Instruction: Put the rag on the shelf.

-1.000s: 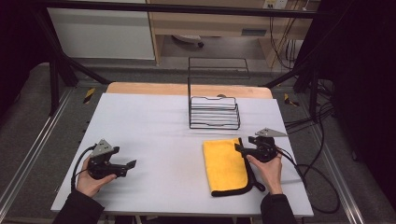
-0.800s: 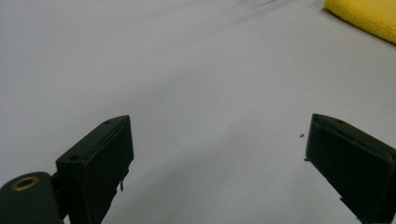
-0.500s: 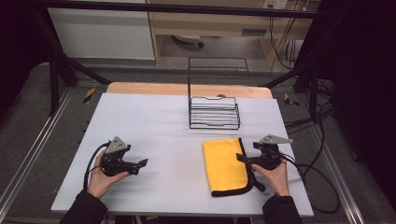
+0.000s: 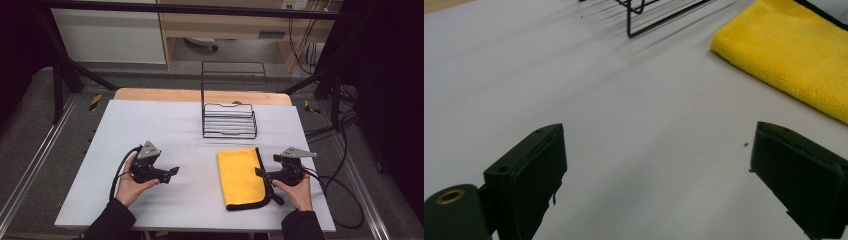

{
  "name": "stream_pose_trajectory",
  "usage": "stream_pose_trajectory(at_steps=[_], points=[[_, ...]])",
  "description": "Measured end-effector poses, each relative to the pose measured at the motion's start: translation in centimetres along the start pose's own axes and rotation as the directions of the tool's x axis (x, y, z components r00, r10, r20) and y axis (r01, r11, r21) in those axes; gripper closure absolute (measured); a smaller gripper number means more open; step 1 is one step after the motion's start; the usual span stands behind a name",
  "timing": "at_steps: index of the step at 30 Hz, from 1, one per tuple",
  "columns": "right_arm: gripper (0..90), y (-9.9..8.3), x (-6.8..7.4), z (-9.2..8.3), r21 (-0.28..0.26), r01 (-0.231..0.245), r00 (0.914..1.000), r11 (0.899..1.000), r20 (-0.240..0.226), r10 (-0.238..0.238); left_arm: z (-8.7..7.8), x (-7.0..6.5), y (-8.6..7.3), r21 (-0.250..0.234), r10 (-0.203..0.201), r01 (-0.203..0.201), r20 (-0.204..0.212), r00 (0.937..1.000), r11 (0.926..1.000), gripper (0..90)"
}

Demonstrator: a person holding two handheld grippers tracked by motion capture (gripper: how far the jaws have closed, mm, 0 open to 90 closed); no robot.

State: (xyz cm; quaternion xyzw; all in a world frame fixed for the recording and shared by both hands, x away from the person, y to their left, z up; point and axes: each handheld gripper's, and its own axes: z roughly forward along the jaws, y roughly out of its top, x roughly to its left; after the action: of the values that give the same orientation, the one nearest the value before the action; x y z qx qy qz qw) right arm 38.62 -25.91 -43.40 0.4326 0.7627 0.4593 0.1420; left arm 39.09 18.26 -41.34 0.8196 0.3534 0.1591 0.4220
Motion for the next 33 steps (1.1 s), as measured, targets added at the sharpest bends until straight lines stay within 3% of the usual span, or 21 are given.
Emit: stream_pose_trajectory(at_steps=[5, 20, 33], points=[[1.8, 0.0, 0.0, -0.2, 0.0, -0.004, 1.0, 1.0, 0.004, 0.004, 1.5, -1.0, 1.3, 0.001, -0.006, 0.006, 0.023, 0.9997, 1.0, 8.0], [1.9, 0.0, 0.0, -0.2, 0.006, -0.001, 1.0, 1.0, 0.005, 0.001, 6.2, -3.2, 5.1, 0.02, -0.014, 0.013, 0.029, 0.9995, 0.9997, 9.6], [2.0, 0.0, 0.0, -0.2, 0.015, 0.007, 0.9999, 1.0, 0.013, -0.007, 10.0, -4.3, 7.0, 0.052, -0.074, 0.073, 0.016, 0.9971, 0.996, 17.2]])
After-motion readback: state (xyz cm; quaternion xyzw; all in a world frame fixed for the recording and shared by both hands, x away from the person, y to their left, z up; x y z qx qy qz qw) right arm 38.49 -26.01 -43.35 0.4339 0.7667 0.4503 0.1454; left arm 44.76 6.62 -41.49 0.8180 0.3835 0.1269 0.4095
